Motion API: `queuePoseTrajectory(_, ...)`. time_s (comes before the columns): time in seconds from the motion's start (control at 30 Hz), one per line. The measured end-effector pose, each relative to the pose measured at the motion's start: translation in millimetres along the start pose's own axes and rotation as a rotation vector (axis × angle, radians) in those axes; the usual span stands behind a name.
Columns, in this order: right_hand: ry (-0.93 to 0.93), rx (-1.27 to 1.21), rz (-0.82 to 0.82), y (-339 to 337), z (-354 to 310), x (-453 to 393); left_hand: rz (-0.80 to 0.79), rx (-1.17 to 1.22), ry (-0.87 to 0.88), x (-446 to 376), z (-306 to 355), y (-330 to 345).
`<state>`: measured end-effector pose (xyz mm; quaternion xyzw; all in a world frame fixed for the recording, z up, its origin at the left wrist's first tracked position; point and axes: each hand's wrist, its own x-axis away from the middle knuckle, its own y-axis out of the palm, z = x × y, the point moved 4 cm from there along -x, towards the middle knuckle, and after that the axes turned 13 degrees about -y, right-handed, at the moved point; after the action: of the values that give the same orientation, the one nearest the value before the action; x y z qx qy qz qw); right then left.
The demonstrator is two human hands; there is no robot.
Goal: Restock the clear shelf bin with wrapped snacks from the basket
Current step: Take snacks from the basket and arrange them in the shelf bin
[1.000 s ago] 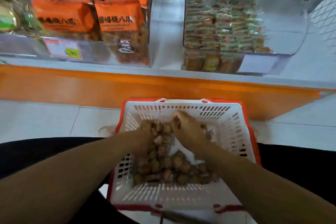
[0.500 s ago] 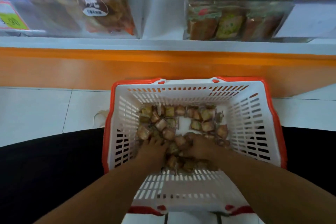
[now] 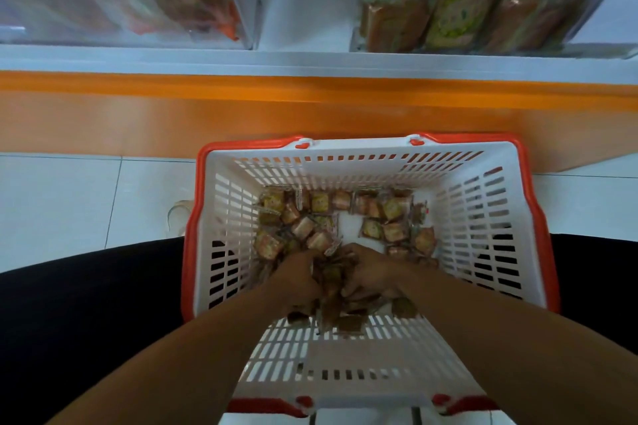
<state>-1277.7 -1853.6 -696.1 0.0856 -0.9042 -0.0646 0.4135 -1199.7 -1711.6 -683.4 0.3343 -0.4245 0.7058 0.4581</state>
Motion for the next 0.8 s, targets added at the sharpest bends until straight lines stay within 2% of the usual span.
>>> queuePoseTrajectory(0.07,0.058,-0.027,0.086,-3,5,4,-0.034,0.08,-0.07,-1,-2,-4)
queuePoseTrajectory(0.2,0.08,-0.039,0.135,-13,-4,14,-0.073,0.403,-0.266,1,3,-13)
queuePoseTrajectory(0.3,0.013,-0.015,0.126,-21,-25,23,-0.22,0.692,-0.411,9,12,-13)
queuePoseTrajectory(0.4,-0.024,-0.01,0.082,-20,-54,38,-0.333,0.827,-0.464,22,27,-15)
queuePoseTrajectory(0.57,-0.037,0.018,0.01,-20,-112,80,-0.474,0.896,-0.396,53,52,-33)
queuePoseTrajectory(0.67,-0.082,-0.06,0.027,-20,-147,112,-0.623,1.001,-0.269,79,80,-49)
queuePoseTrajectory(0.73,-0.101,0.009,0.045,-21,-170,136,-0.702,0.952,-0.142,104,105,-62)
queuePoseTrajectory(0.8,-0.13,0.049,0.051,-24,-195,161,-0.676,0.849,-0.107,124,123,-75)
